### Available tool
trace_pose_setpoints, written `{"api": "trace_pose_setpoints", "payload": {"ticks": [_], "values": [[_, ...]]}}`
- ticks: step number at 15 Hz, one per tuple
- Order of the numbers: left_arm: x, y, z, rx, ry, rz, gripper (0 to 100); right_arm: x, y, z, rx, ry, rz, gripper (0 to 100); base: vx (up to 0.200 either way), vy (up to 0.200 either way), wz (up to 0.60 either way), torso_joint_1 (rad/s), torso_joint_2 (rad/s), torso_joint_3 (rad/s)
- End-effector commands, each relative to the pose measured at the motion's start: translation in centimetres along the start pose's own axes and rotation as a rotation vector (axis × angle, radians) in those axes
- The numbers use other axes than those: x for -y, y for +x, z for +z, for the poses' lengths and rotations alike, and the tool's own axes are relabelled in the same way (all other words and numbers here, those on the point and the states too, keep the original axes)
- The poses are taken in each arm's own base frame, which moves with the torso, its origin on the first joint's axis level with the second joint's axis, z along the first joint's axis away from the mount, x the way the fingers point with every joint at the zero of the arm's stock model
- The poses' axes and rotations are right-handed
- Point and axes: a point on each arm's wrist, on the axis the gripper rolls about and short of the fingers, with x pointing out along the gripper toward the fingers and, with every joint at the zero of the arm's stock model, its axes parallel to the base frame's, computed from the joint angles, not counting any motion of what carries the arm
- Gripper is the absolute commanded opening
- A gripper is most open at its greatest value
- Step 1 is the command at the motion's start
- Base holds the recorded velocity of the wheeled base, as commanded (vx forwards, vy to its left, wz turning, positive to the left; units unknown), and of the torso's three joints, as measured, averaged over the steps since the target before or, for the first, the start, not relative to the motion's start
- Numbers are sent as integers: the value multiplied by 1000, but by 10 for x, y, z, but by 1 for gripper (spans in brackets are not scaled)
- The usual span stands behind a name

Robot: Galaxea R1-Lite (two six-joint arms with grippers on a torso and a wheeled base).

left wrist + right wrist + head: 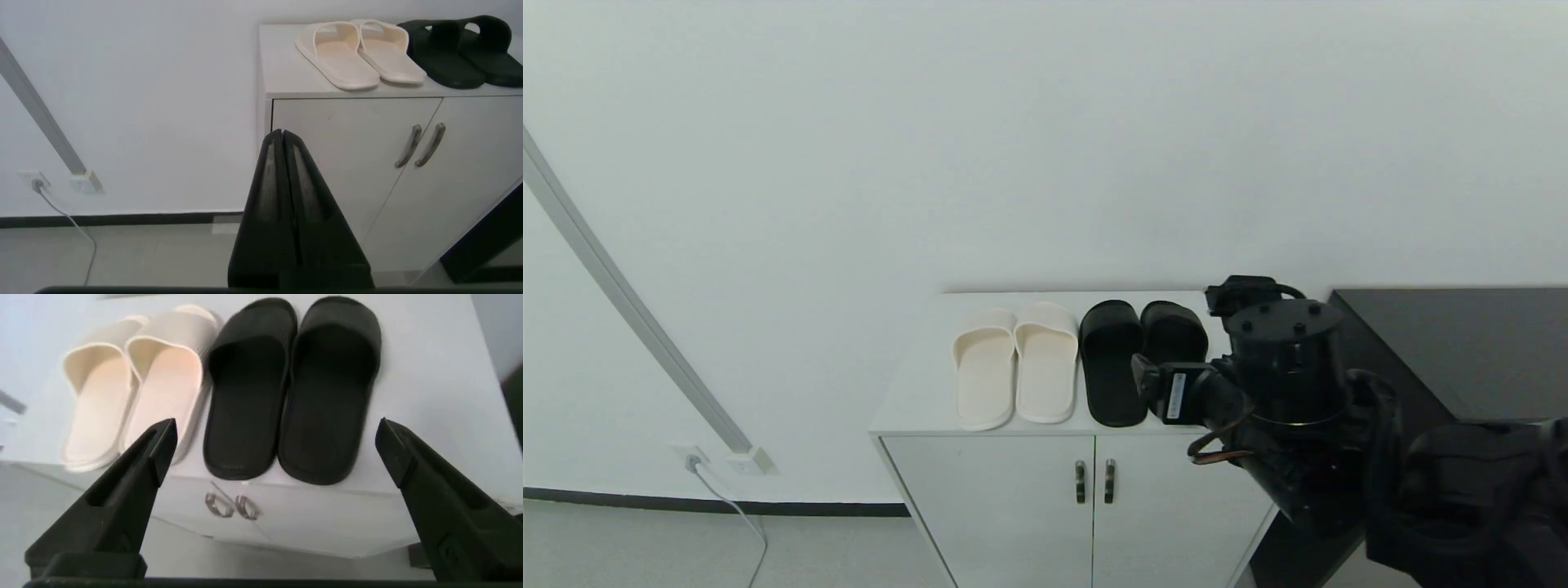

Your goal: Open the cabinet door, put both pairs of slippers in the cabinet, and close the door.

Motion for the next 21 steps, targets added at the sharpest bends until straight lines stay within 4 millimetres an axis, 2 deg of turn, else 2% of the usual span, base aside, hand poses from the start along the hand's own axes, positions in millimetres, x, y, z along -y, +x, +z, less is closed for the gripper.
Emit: {"api": "trace_pose_setpoints", "payload": {"ticks": [1, 4, 7, 14, 17, 21], "values": [[0, 0, 0, -2, 0, 1, 0, -13, 29, -25, -30, -36, -45, 100, 0, 0, 0, 0, 0, 0], [0, 0, 0, -2, 0, 1, 0, -19, 57, -37, -34, -42, -87, 100, 0, 0, 0, 0, 0, 0], [0, 0, 0, -2, 0, 1, 0, -13, 85, -46, -36, -74, -134, 100, 0, 0, 0, 0, 0, 0], [0, 0, 0, -2, -2, 1, 0, -7, 140, -47, 9, -115, -200, 100, 0, 0, 0, 0, 0, 0], [0, 0, 0, -2, -2, 1, 0, -7, 160, -43, 56, -126, -207, 100, 0, 0, 0, 0, 0, 0], [0, 0, 0, -2, -3, 1, 0, -12, 177, -47, 75, -113, -209, 100, 0, 0, 0, 0, 0, 0]]}}
